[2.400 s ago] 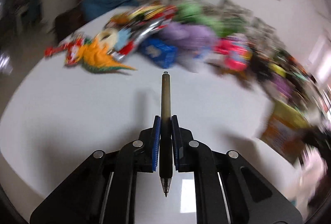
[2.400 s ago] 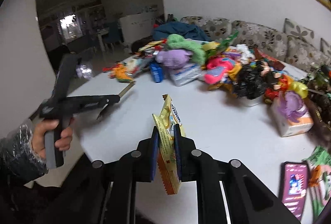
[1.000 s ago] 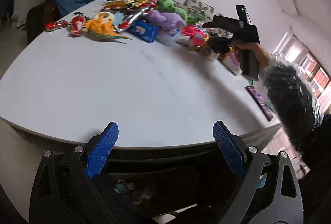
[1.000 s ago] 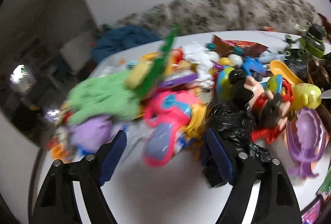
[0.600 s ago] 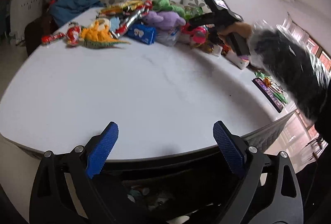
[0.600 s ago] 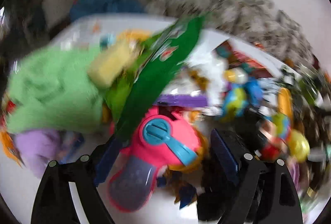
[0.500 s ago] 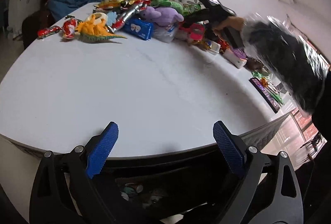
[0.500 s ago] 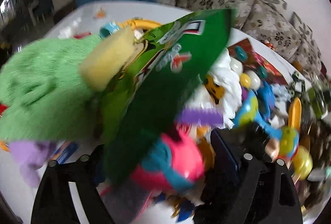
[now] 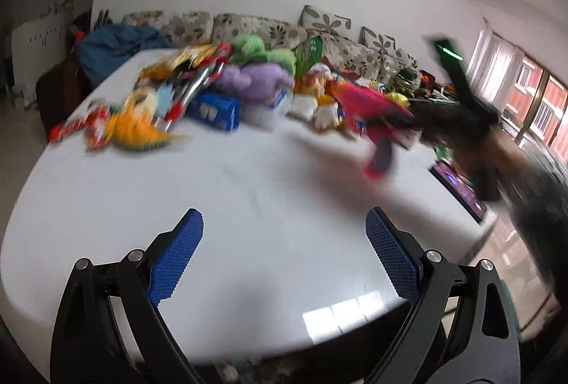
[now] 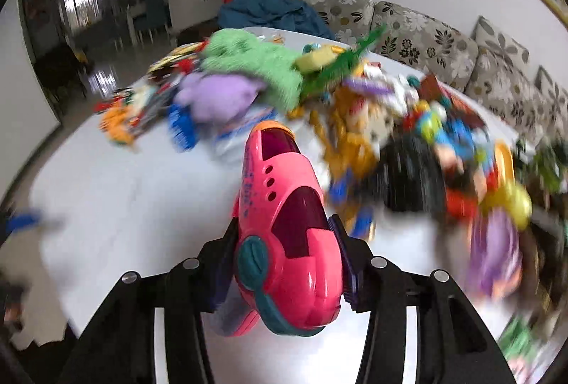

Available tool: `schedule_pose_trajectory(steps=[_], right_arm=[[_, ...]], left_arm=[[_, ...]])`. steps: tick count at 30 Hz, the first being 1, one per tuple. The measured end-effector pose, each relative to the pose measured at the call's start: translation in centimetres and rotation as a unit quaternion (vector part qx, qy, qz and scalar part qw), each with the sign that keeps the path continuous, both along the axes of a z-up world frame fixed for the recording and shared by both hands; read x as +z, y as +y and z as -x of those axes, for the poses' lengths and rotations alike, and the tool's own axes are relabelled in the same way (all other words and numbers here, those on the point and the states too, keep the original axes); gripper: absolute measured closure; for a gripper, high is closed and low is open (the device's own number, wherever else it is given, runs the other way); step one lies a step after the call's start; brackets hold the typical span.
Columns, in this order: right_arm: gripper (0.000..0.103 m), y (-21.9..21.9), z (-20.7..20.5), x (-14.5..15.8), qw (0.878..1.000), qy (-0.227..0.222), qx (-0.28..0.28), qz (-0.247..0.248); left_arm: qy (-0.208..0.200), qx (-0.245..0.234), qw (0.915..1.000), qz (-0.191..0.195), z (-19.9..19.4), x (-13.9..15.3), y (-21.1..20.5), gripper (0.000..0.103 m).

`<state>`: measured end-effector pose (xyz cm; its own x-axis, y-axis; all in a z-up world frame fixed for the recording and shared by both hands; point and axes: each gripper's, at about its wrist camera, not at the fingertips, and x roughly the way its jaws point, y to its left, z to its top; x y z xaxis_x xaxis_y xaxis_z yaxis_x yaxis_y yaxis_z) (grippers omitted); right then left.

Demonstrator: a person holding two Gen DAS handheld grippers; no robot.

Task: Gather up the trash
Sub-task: 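Grasp the green fuzzy cloth with the left tool and lift it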

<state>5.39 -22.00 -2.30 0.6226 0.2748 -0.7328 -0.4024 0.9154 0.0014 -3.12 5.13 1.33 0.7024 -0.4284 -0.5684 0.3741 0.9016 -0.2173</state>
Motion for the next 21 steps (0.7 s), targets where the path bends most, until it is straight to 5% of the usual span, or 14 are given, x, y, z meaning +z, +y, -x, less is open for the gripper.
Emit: schedule_pose_trajectory(steps=[8,15,17,18,21], right_arm=[[0.055,-4.4,7.2,-0.5,0.996,0.006,-0.021,-0.081],[0.054,-6.5,7.1,-0.8,0.993,0.005,-0.025,-0.119],[0.054,-6.8,6.8,-1.0,0.991,0.006,-0.029,-0.128],[0.054,-7.0,6.7,-1.1,0.990,0.007,-0.029,-0.134],[0.055,-7.0,6.8,-1.0,0.989,0.002,-0.031,-0.143]], left_arm=[[-0.073,0.012,0.9881,-0.134,-11.0,2.7,-9.0,0.012],[-0.014,0.042,0.9772,-0.208,-23.8,3.7,-13.0,0.013],[0.034,0.030,0.9742,-0.221,-26.7,2.5,-13.7,0.046],[0.043,0.035,0.9706,-0.234,-27.3,2.2,-13.8,0.084],[0.067,0.025,0.9770,-0.201,-27.7,3.2,-12.5,0.093]])
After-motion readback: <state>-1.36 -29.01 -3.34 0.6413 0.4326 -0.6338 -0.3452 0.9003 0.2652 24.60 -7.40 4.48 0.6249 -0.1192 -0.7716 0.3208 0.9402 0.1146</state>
